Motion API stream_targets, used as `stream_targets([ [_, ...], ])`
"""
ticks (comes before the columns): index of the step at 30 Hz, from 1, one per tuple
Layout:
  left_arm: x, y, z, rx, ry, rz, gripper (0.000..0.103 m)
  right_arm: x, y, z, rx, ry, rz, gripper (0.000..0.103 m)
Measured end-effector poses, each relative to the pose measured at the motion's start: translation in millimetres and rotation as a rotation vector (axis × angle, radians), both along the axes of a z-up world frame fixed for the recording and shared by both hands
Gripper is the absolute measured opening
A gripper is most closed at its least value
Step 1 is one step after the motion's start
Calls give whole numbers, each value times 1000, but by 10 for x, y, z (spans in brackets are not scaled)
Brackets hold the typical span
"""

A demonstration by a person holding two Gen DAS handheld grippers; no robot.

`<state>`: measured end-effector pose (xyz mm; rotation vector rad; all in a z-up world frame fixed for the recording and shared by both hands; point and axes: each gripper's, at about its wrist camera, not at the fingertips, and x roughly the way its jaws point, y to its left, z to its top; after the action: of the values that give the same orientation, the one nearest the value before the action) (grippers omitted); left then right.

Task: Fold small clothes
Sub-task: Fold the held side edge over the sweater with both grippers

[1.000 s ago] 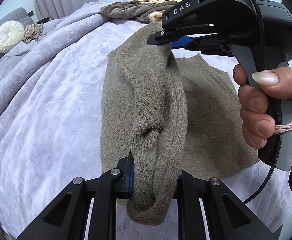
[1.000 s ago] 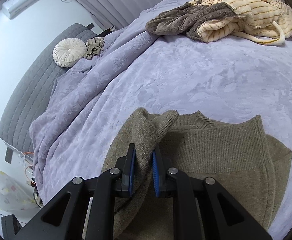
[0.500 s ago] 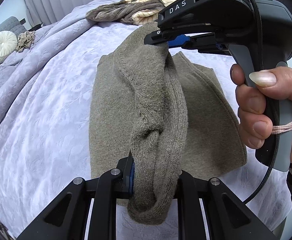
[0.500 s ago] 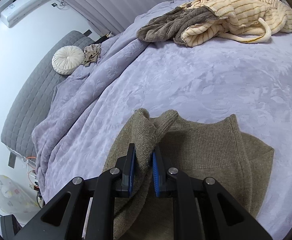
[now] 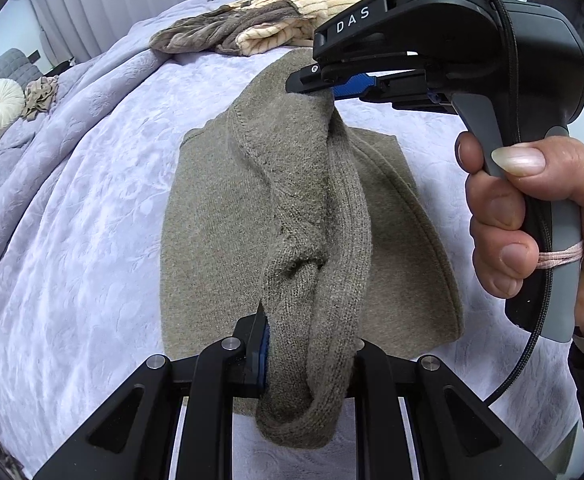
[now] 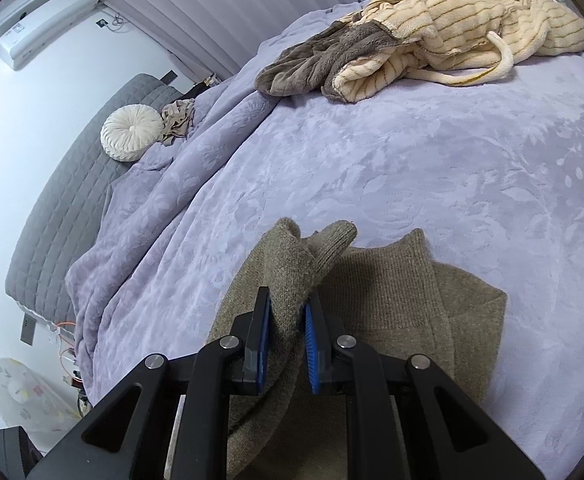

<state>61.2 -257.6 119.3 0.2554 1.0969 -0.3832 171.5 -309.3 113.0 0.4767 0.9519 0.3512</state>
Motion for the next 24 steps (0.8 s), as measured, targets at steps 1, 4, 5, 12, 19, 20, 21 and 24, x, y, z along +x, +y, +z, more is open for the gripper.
stream_targets([
  [1, -8, -13, -5, 4, -2, -1, 19, -3, -44, -8, 14, 3, -1, 17],
  [4, -18, -22, -20, 6, -2, -1, 19, -31, -134, -23, 25, 6, -6, 17],
  [5, -20, -21, -25, 7, -3, -1, 19, -46, -176, -35, 29, 7, -11, 17],
  [12, -63, -68, -70, 39, -18, -7, 19, -102, -409, -99, 64, 15, -35, 17],
  [19, -102, -135, -125, 79, -23, -3, 19, -163, -532, -108, 77, 6, -40, 17],
  [20, -109, -137, -136, 86, -24, -4, 19, -172, -547, -109, 77, 5, -38, 17],
  [21, -115, -149, -145, 92, -24, -6, 19, -180, -565, -114, 79, 5, -37, 17],
  [24, -143, -190, -177, 114, -27, -16, 19, -190, -608, -128, 82, 6, -37, 17],
])
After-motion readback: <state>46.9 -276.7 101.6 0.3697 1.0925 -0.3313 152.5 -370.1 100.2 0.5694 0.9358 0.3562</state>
